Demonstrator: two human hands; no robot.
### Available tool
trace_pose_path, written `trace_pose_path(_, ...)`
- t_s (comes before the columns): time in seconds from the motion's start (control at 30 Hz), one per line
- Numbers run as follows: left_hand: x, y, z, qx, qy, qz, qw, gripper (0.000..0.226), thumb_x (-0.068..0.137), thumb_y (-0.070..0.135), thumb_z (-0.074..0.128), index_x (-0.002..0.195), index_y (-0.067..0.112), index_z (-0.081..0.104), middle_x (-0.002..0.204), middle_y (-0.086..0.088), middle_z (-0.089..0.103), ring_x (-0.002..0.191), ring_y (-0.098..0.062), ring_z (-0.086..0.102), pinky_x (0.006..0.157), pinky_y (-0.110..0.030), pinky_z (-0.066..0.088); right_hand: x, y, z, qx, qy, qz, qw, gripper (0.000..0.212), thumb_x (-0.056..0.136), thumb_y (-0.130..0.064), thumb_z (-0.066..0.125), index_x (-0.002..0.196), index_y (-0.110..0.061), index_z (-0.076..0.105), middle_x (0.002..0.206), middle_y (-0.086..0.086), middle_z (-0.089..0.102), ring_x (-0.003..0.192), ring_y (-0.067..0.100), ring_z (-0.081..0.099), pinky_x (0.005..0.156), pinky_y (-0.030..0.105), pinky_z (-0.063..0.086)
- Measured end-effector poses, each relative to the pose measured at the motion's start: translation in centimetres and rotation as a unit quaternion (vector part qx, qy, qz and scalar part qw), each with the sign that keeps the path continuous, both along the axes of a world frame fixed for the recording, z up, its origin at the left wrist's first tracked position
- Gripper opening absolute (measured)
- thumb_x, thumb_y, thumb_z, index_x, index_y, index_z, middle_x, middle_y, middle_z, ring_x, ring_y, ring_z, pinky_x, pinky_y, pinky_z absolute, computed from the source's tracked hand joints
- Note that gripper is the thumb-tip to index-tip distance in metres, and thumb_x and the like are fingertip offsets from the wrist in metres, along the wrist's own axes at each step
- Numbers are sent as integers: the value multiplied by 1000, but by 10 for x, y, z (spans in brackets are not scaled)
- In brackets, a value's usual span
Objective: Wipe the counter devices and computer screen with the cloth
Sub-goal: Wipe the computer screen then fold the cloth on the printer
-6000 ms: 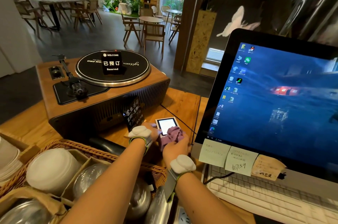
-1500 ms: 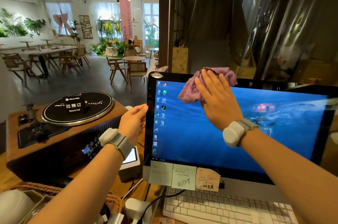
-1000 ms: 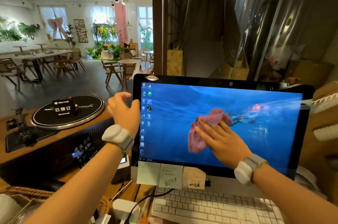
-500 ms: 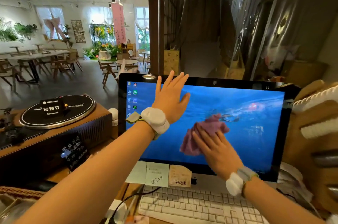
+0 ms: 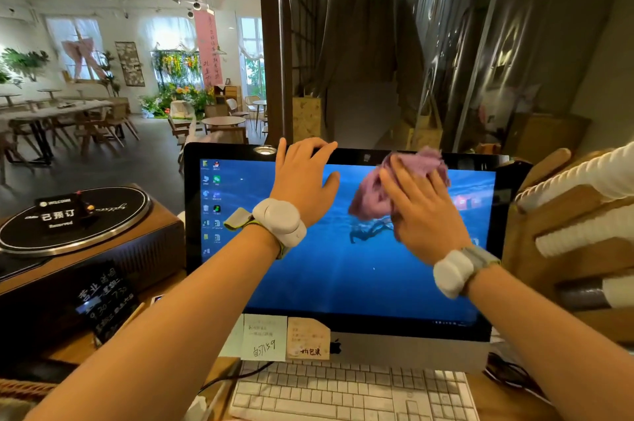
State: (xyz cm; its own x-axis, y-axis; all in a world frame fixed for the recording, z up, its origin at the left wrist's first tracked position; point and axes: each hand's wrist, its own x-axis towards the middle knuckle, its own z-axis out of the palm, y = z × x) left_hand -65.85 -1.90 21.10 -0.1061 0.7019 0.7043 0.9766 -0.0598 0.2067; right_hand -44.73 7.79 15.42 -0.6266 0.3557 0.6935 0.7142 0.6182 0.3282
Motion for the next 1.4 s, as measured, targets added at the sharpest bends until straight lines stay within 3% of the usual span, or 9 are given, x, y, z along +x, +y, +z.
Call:
trace_pose_path(0.17, 3, 4, -4, 23, -13, 1, 1000, 47, 93, 27, 56, 139, 21, 49, 130, -2, 49, 129, -26, 41, 121, -46, 1, -3, -5, -7, -49, 82, -22, 995, 65, 97, -28, 44, 155, -15, 19, 163, 8, 15, 151, 28, 9, 121, 53, 11)
trace_pose_path(0.3, 4, 7, -2, 31, -32, -16, 999, 43, 94, 21, 55, 136, 16, 51, 126, -4, 50, 126, -24, 42, 122, -38, 4, 31, -24, -97, -25, 3, 1, 1000, 70, 87, -21, 53, 153, -13, 27, 161, 10, 20, 147, 33, 23, 119, 54, 16)
trace_pose_path(0.47, 6, 10, 2, 50, -63, -21, 997, 34, 95, 18, 55, 128, 13, 59, 117, -5, 53, 112, -23, 49, 96, -30, 44, 84, -23, -151, -35, -97, 1, 995, 82, 74, -24, 63, 151, -24, 32, 157, 7, 31, 144, 30, 31, 114, 54, 27)
trace_pose_path(0.83, 7, 7, 1, 35, -57, -12, 998, 38, 94, 16, 56, 132, 14, 56, 116, -4, 51, 107, -22, 49, 90, -26, 44, 77, 31, 11, -62, 129, -84, 986, 67, 95, -41, 37, 155, -21, 18, 163, 8, 14, 151, 28, 5, 122, 49, 5)
trace_pose_path(0.9, 7, 7, -1, 36, -57, -14, 998, 41, 94, 16, 56, 134, 13, 54, 118, -4, 51, 109, -23, 50, 100, -36, 46, 76, 28, 3, -75, 157, -87, 981, 66, 96, -41, 34, 155, -20, 16, 163, 8, 14, 152, 28, 5, 123, 49, 5)
trace_pose_path(1.0, 10, 8, -10, 28, -49, 0, 998, 48, 94, 18, 56, 141, 12, 47, 133, -5, 47, 134, -29, 38, 119, -46, 25, 78, 19, -33, -105, 195, -107, 969, 69, 94, -39, 38, 156, -20, 13, 164, 9, 11, 152, 27, 1, 123, 49, 5)
trace_pose_path(1.17, 41, -3, -44, 60, -48, -34, 996, 46, 91, 12, 59, 137, 11, 52, 154, -7, 32, 150, -27, 13, 120, -43, 23, 82, -8, -103, -145, 208, -106, 962, 74, 89, -38, 37, 156, -19, 11, 163, 13, 10, 152, 29, 1, 121, 51, 7)
trace_pose_path(1.27, 76, -13, -82, 58, -85, -87, 991, 35, 89, 11, 60, 123, 16, 64, 144, -3, 43, 139, -22, 35, 112, -29, 33, 86, -22, -136, -164, 206, -108, 959, 76, 87, -37, 39, 155, -15, 14, 162, 16, 11, 151, 32, 5, 120, 53, 9)
trace_pose_path(1.4, 126, -22, -135, -97, -192, -190, 958, 21, 95, 23, 53, 111, 27, 67, 116, 18, 43, 87, -7, 57, 79, -29, 51, 93, -40, -169, -193, 199, -122, 953, 73, 85, -34, 39, 152, -14, 21, 158, 25, 14, 146, 42, 15, 115, 56, 20)
